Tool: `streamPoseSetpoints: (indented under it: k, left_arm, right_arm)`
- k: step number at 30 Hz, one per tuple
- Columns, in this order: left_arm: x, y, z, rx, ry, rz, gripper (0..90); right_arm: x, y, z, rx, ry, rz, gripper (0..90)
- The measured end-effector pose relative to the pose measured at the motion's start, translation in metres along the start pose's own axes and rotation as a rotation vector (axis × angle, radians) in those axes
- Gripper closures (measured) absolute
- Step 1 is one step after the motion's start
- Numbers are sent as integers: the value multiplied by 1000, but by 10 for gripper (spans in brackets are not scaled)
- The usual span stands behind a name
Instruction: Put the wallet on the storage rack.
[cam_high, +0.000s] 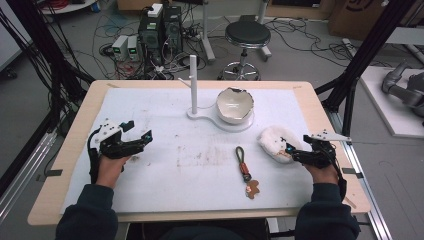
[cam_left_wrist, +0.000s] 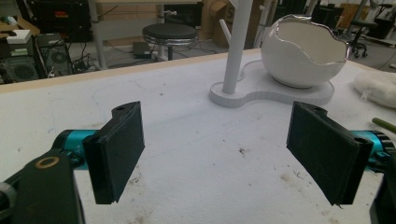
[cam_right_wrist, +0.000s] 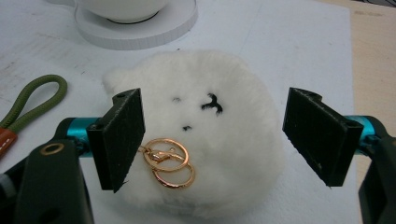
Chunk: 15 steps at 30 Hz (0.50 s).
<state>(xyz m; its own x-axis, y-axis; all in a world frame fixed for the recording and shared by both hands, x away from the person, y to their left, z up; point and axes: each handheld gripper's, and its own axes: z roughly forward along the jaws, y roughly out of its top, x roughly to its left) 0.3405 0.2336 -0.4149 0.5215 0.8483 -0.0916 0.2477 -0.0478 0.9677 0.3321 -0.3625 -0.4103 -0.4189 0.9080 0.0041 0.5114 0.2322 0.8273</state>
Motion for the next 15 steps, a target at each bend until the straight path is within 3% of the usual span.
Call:
streamPoseSetpoints:
  k: [5, 11, 13, 15]
  left_arm:
    - [1, 0, 0, -8, 16, -6, 193]
    - [0, 0, 2, 3, 20, -9, 193]
    - [-1, -1, 3, 13, 3, -16, 193]
    - [-3, -2, 5, 25, -14, -25, 193]
  right_arm:
    - [-2, -1, 1, 11, -14, -1, 212]
    - [-11, -5, 10, 60, -71, 57, 213]
    - [-12, -7, 14, 92, -82, 79, 217]
    - [-12, -8, 16, 119, -102, 71, 255]
